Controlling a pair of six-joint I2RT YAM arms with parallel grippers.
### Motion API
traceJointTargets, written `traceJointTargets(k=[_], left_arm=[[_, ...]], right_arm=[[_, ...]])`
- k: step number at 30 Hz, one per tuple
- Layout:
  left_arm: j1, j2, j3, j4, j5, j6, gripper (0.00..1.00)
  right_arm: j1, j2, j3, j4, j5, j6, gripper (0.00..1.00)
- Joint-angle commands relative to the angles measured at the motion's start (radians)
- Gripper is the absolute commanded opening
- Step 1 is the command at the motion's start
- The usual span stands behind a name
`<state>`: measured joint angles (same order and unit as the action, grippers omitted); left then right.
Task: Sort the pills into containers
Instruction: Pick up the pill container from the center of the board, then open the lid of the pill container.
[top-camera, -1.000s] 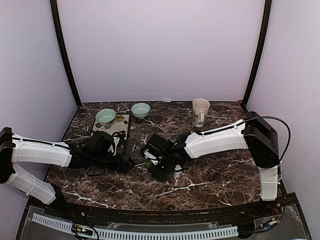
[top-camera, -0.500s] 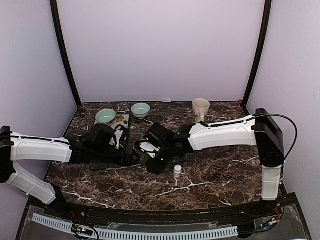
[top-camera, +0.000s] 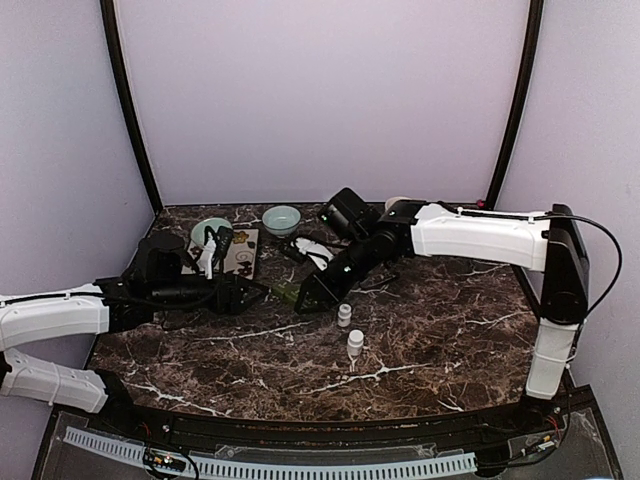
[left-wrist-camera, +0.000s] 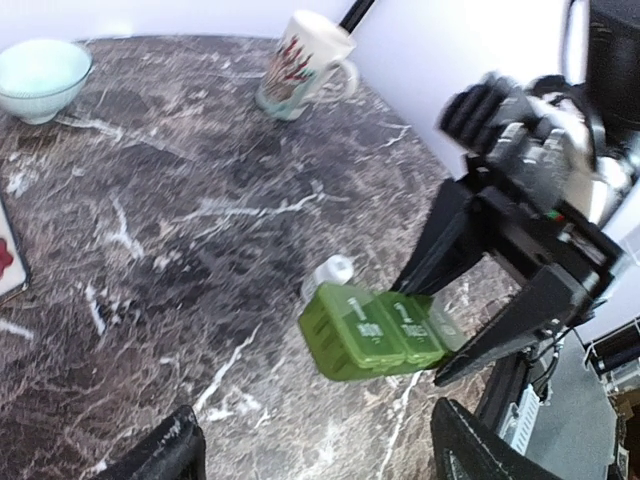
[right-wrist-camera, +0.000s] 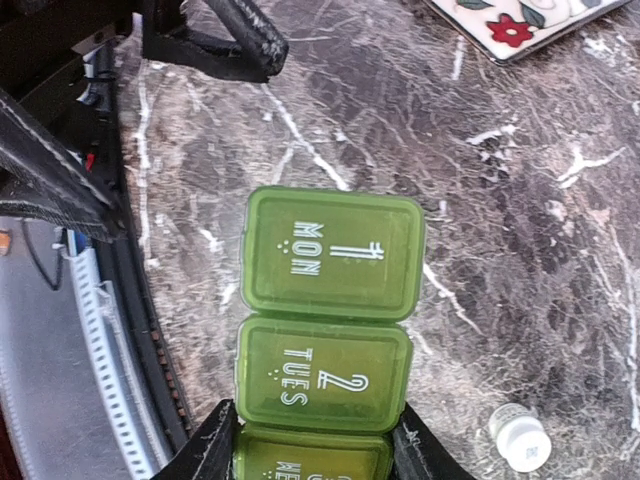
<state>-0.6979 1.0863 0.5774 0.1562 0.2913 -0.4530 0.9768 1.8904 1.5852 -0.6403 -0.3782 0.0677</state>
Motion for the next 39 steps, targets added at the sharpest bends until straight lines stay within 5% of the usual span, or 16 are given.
traceJointTargets(k=[1, 8, 27, 39], left_arm=[[0.007, -0.028, -0.018, 0.079, 0.107, 0.027, 0.77], [0.014, -0.022, -0.019, 0.117, 0.211, 0.029, 0.66], [0.061, 0.003, -0.025, 0.213, 0.442, -0.013, 0.71], [0.074, -0.006, -0.03, 0.223, 0.486, -0.02, 0.57]], right_arm=[[-0.024, -0.038, 0.021, -0.003, -0.194, 0.03, 0.45], [-0.025, -0.037, -0.006, 0.072, -0.337, 0.101, 0.43], [-0.073, -0.057, -0.05, 0.177, -0.59, 0.21, 0.42], [-0.081, -0.067, -0.09, 0.24, -0.658, 0.244, 0.4]])
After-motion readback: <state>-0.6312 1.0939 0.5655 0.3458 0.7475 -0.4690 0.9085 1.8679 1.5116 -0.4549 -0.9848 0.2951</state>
